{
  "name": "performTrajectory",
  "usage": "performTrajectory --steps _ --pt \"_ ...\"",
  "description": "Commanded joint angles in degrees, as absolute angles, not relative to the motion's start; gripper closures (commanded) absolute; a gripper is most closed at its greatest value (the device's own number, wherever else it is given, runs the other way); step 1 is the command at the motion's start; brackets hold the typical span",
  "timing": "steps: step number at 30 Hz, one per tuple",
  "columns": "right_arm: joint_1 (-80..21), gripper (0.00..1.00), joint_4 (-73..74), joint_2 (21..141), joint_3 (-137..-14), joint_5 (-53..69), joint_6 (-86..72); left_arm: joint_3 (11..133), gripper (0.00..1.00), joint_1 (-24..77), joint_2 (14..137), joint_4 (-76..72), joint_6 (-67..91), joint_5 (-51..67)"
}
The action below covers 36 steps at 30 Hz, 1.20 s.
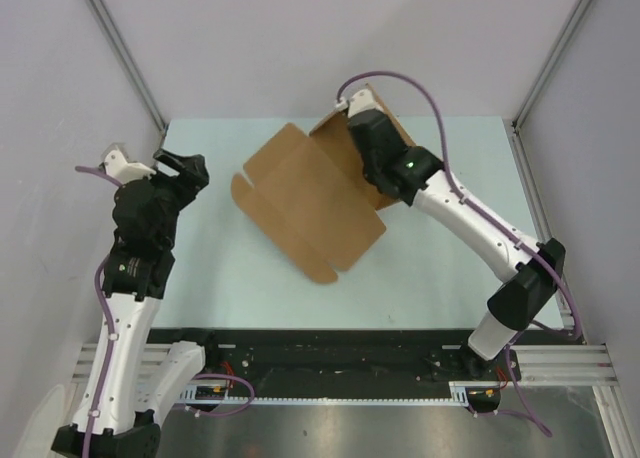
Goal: Fold the paper box
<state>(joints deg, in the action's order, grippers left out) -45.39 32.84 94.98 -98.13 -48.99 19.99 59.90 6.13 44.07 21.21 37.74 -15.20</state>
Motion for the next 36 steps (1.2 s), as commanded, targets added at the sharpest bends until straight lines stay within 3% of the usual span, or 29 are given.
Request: performTrajectory --steps 1,5,9,15,18,19,21,22,28,36 --pt "-37.73 0.85 47.60 93.69 -104.31 -34.60 0.28 55.65 0.19 5.80 43.25 19.25 40.69 -11.87" --pt "-25.34 0.86 49.40 91.24 -103.11 -16.82 -15.97 53.00 0.19 5.80 42.19 19.07 41.75 -11.34" --pt "-17.07 0.86 42.91 84.92 -87.42 -2.67 -28.98 51.24 0.19 5.89 41.31 19.60 43.32 -10.99" --pt "-15.99 0.84 35.16 77.53 -74.20 2.63 -45.16 52.64 0.19 6.06 40.69 21.44 44.47 -10.98" --pt "-20.54 0.75 31.65 74.80 -68.39 0.63 -51.05 54.75 0.19 6.06 40.61 23.11 44.91 -11.34" --pt "-22.39 0.58 32.25 74.88 -67.51 0.01 -51.76 55.54 0.19 6.15 40.61 23.64 45.09 -11.34" --pt "-26.17 0.43 33.83 75.75 -67.50 -5.07 -52.38 55.90 0.19 6.15 40.52 23.73 45.44 -10.73" --pt "-29.06 0.40 34.01 76.02 -67.15 -5.97 -52.30 55.99 0.19 6.15 40.52 23.56 45.44 -10.37" --pt "-35.07 0.32 36.38 74.02 -66.45 -17.30 -45.99 53.27 0.20 6.24 39.64 23.73 45.09 -10.37" --pt "-31.12 0.34 29.91 70.92 -66.71 -29.42 -31.13 45.89 0.22 7.03 37.71 22.15 47.63 -7.39"
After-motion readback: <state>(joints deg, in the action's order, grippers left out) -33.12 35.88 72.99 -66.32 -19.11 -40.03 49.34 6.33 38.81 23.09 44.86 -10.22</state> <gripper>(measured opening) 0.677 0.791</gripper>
